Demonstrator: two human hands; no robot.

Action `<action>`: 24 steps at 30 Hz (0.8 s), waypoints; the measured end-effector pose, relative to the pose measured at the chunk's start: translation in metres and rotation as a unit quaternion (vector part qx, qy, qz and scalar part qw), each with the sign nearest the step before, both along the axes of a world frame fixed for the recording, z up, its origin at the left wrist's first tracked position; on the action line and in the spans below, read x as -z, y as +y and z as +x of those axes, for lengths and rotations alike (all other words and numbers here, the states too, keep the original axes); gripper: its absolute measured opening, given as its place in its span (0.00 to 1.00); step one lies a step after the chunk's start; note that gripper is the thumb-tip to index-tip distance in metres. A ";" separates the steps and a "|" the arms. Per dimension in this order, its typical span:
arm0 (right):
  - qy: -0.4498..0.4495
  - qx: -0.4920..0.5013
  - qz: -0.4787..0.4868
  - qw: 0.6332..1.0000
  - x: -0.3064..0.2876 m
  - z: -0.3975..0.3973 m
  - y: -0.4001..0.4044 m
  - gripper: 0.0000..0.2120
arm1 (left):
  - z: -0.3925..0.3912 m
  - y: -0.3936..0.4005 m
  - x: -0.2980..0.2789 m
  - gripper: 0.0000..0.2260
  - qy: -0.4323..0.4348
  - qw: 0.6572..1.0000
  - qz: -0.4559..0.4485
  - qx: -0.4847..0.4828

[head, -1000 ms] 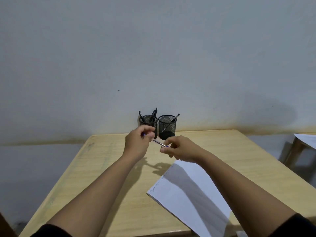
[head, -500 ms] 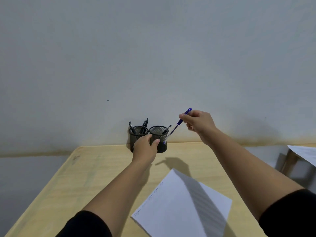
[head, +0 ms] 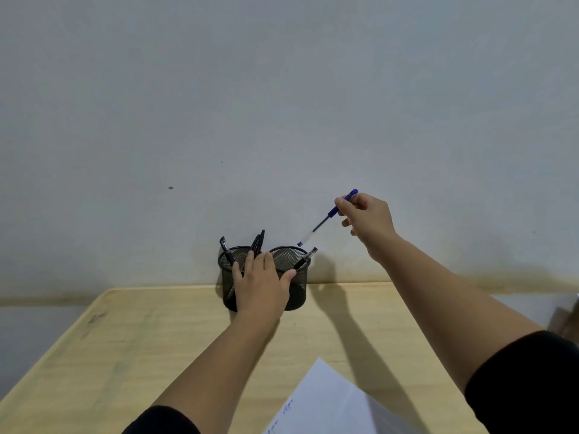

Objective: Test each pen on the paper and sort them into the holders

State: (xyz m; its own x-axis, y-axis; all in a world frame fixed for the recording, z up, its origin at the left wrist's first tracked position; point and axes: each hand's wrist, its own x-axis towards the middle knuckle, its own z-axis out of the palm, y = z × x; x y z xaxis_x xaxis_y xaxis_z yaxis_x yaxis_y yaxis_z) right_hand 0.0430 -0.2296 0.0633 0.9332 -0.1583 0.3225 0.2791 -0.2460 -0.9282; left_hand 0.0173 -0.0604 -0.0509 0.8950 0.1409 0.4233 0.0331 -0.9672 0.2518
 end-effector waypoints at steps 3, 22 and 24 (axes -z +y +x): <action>0.015 -0.008 0.000 1.000 0.016 0.016 0.008 0.08 | 0.005 0.003 0.011 0.28 -0.038 0.999 -0.012 -0.004; 0.105 -0.042 -0.247 0.962 0.060 0.041 0.034 0.22 | 0.006 0.004 0.012 0.30 -0.057 0.998 -0.007 -0.001; 0.103 -0.041 -0.302 0.947 0.055 0.033 0.034 0.26 | 0.005 0.005 0.007 0.30 -0.028 0.999 -0.004 0.019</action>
State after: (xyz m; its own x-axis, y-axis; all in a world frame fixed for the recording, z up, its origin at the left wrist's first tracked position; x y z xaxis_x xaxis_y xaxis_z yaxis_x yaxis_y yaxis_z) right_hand 0.0757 -0.1954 0.0086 0.9874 0.0718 0.1408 0.1478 -0.7351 -0.6616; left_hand 0.0223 -0.0554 -0.0575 0.8742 0.1112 0.4726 -0.0176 -0.9655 0.2598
